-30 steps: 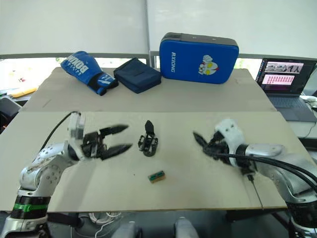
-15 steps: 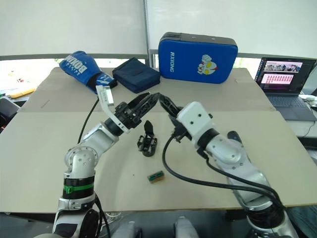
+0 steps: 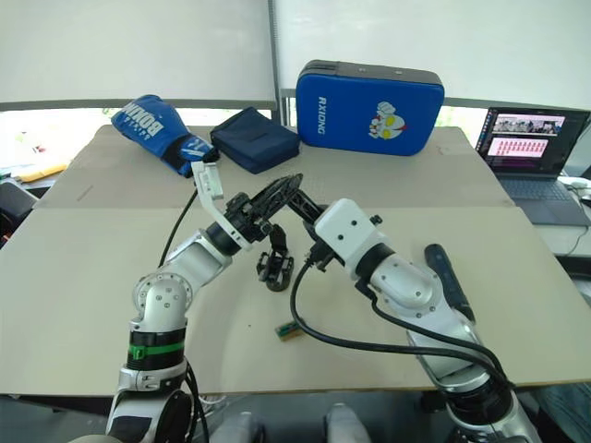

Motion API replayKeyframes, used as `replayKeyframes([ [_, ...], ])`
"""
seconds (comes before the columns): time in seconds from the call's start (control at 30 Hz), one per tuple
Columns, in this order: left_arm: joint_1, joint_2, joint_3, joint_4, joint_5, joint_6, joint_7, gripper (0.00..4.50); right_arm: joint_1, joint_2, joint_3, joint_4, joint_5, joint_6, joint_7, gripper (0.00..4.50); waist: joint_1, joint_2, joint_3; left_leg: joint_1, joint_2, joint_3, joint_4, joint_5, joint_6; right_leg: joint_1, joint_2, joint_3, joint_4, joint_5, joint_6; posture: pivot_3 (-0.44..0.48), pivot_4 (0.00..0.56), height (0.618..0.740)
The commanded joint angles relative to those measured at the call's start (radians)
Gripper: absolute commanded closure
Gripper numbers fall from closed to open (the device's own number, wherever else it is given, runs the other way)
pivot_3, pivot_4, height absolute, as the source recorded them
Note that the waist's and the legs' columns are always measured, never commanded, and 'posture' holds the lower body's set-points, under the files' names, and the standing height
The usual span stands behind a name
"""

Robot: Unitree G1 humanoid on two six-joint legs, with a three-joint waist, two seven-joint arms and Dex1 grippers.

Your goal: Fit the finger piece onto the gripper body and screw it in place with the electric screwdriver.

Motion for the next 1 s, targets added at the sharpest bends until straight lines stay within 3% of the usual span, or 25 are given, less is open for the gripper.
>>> replayKeyframes([
  [0.03,-0.007,-0.011,-0.002,-0.028,-0.021,-0.001,0.001,4.5,-0.024,0.008,-0.015,-0.017,-0.018,-0.026,0.018,3.41,0.0,0.0,0.0,0.0,0.0,0.0,0.0,0.0,0.0,0.0,0.0,0.0,0.0,0.0,0.0,0.0,0.15,0.74],
  [0.13,-0.009,-0.018,0.009,-0.021,-0.03,-0.004,0.01,4.5,-0.02,0.022,-0.033,-0.024,-0.008,-0.022,0.031,3.41,0.0,0.0,0.0,0.0,0.0,0.0,0.0,0.0,0.0,0.0,0.0,0.0,0.0,0.0,0.0,0.0,0.15,0.74],
  [0.2,-0.02,-0.022,0.019,-0.009,-0.036,-0.01,0.011,4.5,-0.019,0.027,-0.055,-0.035,0.003,-0.018,0.042,2.35,0.0,0.0,0.0,0.0,0.0,0.0,0.0,0.0,0.0,0.0,0.0,0.0,0.0,0.0,0.0,0.0,0.15,0.74],
  [0.4,-0.059,0.015,0.053,0.032,-0.041,-0.034,-0.063,4.5,-0.021,-0.009,-0.132,-0.082,0.069,0.017,0.13,0.28,0.0,0.0,0.0,0.0,0.0,0.0,0.0,0.0,0.0,0.0,0.0,0.0,0.0,0.0,0.0,0.0,0.15,0.74],
  [0.43,-0.076,0.054,0.063,0.056,-0.05,-0.013,-0.103,4.5,-0.012,-0.032,-0.186,-0.092,0.129,0.038,0.179,0.17,0.0,0.0,0.0,0.0,0.0,-0.001,0.0,0.0,0.0,0.0,0.0,-0.001,0.0,0.0,0.0,0.0,0.15,0.74],
  [0.6,-0.14,0.286,0.026,0.178,-0.037,0.105,-0.376,4.5,0.015,-0.179,-0.405,-0.069,0.445,0.184,0.422,0.07,-0.004,0.0,0.001,0.0,0.0,-0.001,0.0,0.0,0.0,0.001,0.0,-0.001,0.0,0.0,0.0,0.0,0.15,0.74],
  [0.7,-0.16,0.406,-0.05,0.215,0.002,0.133,-0.577,4.5,-0.032,-0.213,-0.48,-0.04,0.701,0.394,0.45,0.07,-0.008,0.001,0.002,0.001,0.0,-0.001,-0.002,0.0,0.0,0.001,0.001,-0.001,-0.001,-0.001,-0.001,0.0,0.15,0.74],
  [0.83,-0.186,0.489,-0.151,0.225,0.045,0.152,-0.78,4.5,-0.109,-0.251,-0.423,-0.005,0.887,0.634,0.422,0.07,-0.007,0.002,0.005,0.001,0.0,-0.001,-0.002,0.0,0.0,0.0,0.001,-0.001,0.0,-0.001,-0.001,0.0,0.15,0.74],
  [1.0,-0.194,0.475,-0.219,0.231,0.107,0.119,-0.867,4.5,-0.206,-0.145,-0.327,0.053,0.939,0.741,0.305,0.07,-0.008,0.002,0.006,0.0,0.001,-0.001,-0.002,0.0,0.0,0.0,0.001,-0.001,0.0,-0.001,-0.001,0.0,0.15,0.74],
])
